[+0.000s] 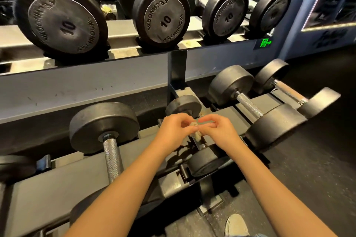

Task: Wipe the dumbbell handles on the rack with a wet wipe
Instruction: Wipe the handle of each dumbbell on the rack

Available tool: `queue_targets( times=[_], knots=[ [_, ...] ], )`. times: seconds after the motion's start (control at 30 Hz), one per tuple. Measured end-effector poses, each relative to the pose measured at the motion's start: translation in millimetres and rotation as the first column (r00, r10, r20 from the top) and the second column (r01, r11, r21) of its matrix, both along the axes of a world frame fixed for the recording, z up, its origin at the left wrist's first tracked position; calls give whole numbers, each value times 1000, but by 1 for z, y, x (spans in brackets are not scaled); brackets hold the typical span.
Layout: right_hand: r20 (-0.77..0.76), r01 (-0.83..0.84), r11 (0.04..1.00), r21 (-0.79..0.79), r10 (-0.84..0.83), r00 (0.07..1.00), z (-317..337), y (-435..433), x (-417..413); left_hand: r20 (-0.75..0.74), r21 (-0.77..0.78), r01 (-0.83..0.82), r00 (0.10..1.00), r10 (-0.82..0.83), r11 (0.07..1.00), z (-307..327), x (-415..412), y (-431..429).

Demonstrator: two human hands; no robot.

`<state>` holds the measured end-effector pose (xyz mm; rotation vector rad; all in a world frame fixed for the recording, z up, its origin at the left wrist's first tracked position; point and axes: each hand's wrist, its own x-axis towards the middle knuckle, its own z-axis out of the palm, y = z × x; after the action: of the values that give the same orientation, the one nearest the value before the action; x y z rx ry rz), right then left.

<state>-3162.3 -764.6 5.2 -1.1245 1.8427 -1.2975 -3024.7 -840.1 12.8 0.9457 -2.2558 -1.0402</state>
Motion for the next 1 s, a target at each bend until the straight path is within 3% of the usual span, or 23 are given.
queue_targets(
  times=[0.07, 0.17, 0.27, 0.47, 0.8, 1.0],
  knots=[
    [-25, 50, 999, -17, -50, 998, -6, 1, -2, -3, -15, -128, 992, 128, 992, -3, -3, -3],
    [-228, 165, 986, 19, -156, 961, -22, 6, -4, -34, -18, -324, 946, 324, 946, -8, -11, -9],
    [-160, 234, 970, 65, -222, 962, -35, 9, -4, -30, -73, -398, 917, 397, 915, -19, -27, -13],
    [-173, 256, 967, 4, -252, 952, -40, 10, -5, -36, -60, -361, 932, 360, 931, -34, -47, -13],
    [-214, 253, 966, 50, -238, 948, -41, 20, -2, 234, -55, -152, 959, 161, 987, -31, -31, -3],
    [-177, 235, 972, 31, -226, 958, -41, 31, 3, 60, -39, -380, 922, 382, 924, -34, -36, -6]
  ],
)
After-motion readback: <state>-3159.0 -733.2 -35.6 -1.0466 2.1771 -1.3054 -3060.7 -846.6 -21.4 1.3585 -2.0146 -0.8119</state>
